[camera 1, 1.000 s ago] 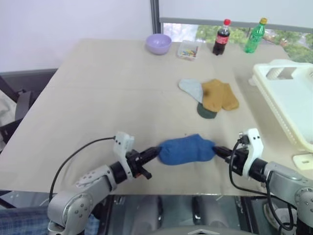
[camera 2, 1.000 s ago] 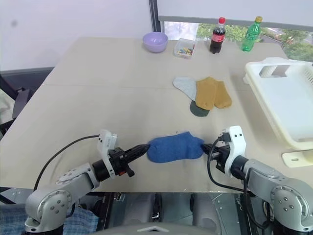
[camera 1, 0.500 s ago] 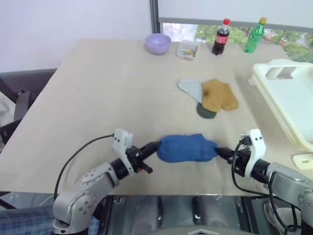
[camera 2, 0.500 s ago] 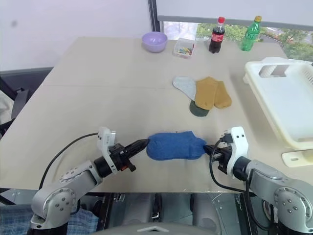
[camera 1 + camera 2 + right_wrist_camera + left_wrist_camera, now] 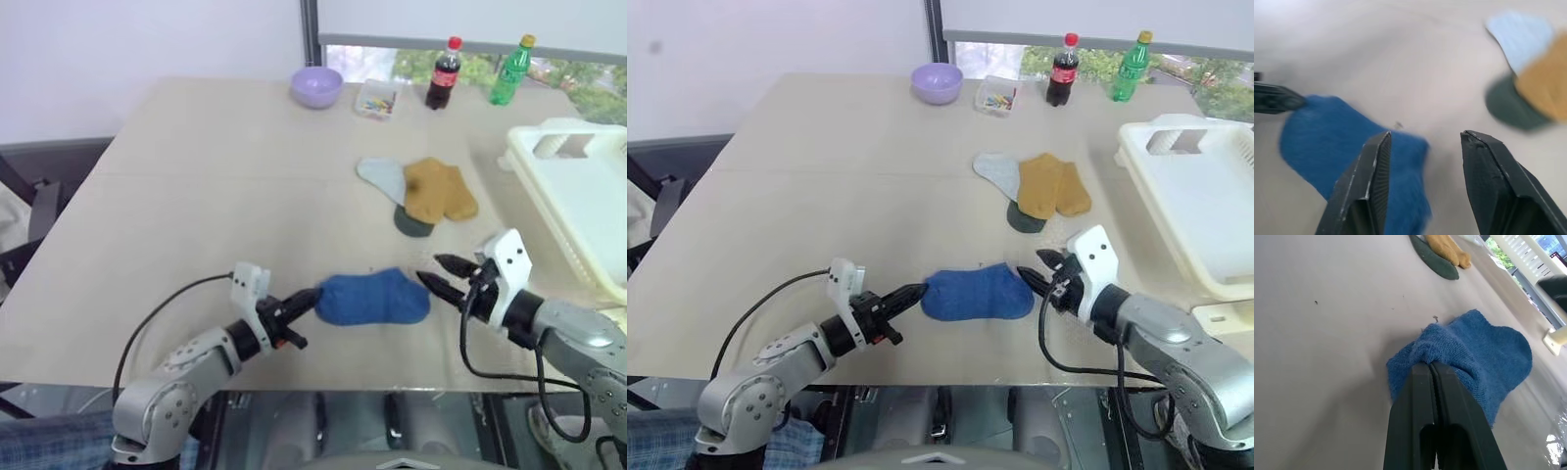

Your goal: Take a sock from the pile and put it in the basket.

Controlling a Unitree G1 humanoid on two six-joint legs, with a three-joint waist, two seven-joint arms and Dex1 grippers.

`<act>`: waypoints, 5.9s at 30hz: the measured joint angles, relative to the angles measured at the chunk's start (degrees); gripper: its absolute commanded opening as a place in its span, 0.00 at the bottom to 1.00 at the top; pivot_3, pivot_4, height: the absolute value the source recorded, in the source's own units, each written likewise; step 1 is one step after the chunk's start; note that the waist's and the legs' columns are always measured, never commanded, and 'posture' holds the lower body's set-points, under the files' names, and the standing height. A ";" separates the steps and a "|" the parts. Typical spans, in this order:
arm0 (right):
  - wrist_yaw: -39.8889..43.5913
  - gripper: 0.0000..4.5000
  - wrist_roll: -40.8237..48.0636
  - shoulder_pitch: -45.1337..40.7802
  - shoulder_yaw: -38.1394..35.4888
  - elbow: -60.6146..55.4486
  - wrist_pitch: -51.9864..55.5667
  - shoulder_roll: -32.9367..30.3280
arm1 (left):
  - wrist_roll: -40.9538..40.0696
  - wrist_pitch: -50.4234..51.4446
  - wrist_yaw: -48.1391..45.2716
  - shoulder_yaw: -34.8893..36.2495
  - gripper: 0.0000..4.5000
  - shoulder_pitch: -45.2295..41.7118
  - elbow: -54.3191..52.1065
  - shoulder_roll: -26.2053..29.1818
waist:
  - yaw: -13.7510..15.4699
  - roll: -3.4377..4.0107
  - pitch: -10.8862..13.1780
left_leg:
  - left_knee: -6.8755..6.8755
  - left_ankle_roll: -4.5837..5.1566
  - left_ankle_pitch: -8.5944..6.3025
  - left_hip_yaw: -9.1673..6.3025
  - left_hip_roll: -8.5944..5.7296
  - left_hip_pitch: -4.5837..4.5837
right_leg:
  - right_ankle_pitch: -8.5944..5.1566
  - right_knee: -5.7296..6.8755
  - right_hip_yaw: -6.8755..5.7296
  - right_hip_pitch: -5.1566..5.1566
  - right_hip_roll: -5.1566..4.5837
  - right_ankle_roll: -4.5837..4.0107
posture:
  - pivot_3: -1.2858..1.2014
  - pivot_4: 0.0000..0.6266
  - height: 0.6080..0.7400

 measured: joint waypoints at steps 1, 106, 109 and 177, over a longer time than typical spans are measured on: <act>2.94 0.53 -2.31 -0.79 1.42 1.48 -3.23 -0.92 | 0.01 -0.01 0.11 0.01 0.00 -0.06 0.41 -0.04 | 0.01 -0.06 0.01 | 0.01 0.00 0.00 0.00 0.00 0.00 | 0.00 0.00 0.00 0.01 0.00 0.00 | 0.52 0.24 0.93; 23.95 0.98 -29.30 -14.24 14.69 26.36 -17.61 2.40 | -8.08 17.46 -13.97 -6.54 0.71 -29.57 32.72 -13.72 | 1.31 -0.31 -0.23 | 0.13 -0.01 0.02 -0.50 -0.09 0.19 | 0.13 -0.13 -0.45 0.60 -0.01 -0.23 | 0.52 0.24 0.93; 23.94 0.98 -28.25 -14.08 13.16 25.68 -17.21 2.20 | -8.71 17.83 -13.92 -5.27 0.71 -30.10 33.42 -14.40 | 1.31 -0.31 -0.23 | 0.12 -0.01 0.02 -0.52 -0.09 0.18 | 0.12 -0.13 -0.47 0.59 0.00 -0.23 | 0.52 0.24 0.93; 2.52 0.98 14.70 2.18 -12.34 3.20 15.92 7.08 | -3.86 16.17 -21.92 -6.01 0.71 -37.94 48.50 -21.60 | 1.35 -0.29 -0.12 | 0.12 0.01 0.01 -0.66 -0.11 0.05 | 0.12 -0.24 -0.63 0.60 -0.06 -0.22 | 0.52 0.24 0.93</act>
